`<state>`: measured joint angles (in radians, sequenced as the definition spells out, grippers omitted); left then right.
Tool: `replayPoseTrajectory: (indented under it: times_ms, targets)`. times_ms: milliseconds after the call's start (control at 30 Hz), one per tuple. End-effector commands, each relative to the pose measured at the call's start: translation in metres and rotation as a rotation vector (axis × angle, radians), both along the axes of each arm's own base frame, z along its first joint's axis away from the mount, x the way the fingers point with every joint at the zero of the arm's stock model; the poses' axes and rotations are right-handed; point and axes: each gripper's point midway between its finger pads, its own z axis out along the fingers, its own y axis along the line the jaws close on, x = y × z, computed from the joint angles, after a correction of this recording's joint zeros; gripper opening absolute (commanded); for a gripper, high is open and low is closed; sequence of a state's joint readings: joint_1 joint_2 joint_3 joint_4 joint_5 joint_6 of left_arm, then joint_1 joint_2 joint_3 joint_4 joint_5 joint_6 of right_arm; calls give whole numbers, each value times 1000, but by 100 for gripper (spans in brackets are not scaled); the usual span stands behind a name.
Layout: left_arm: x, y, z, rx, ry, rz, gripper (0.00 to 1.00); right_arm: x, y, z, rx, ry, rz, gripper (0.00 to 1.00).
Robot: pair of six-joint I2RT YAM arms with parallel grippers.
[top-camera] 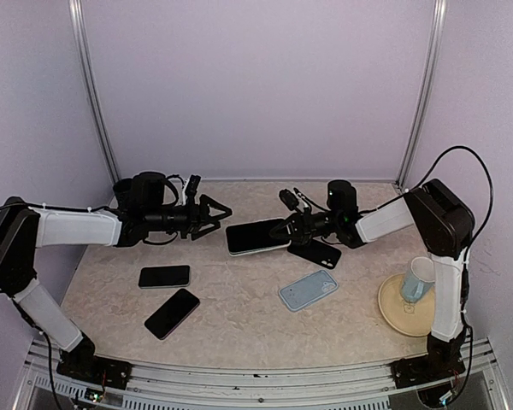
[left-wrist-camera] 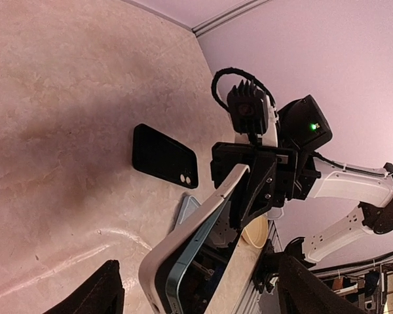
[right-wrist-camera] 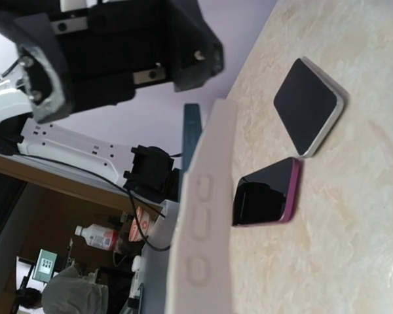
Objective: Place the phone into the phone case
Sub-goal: Press the phone with the phone case.
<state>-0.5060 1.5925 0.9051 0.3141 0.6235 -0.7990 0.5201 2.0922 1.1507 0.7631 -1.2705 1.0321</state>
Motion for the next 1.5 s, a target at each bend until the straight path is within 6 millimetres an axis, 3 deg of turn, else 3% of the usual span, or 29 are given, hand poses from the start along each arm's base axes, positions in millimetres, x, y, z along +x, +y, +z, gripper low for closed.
replayPoseTrajectory:
  times_ms: [0,267,600,1067,1467]
  targets:
    - [-4,0,-2,-18,-27,-21,83,-8,-6,45,80,-153,40,6]
    - [-21,-18,11,-111,-68,-131,86,-24,-1,58,107,-232,102,6]
    - [-50,-46,25,-163,-116,-271,77,-29,3,60,107,-253,121,7]
    - [-54,-51,29,-184,-120,-288,56,-24,5,50,65,-245,102,7]
    - [-60,-54,35,-199,-137,-307,53,-21,6,51,50,-277,85,7]
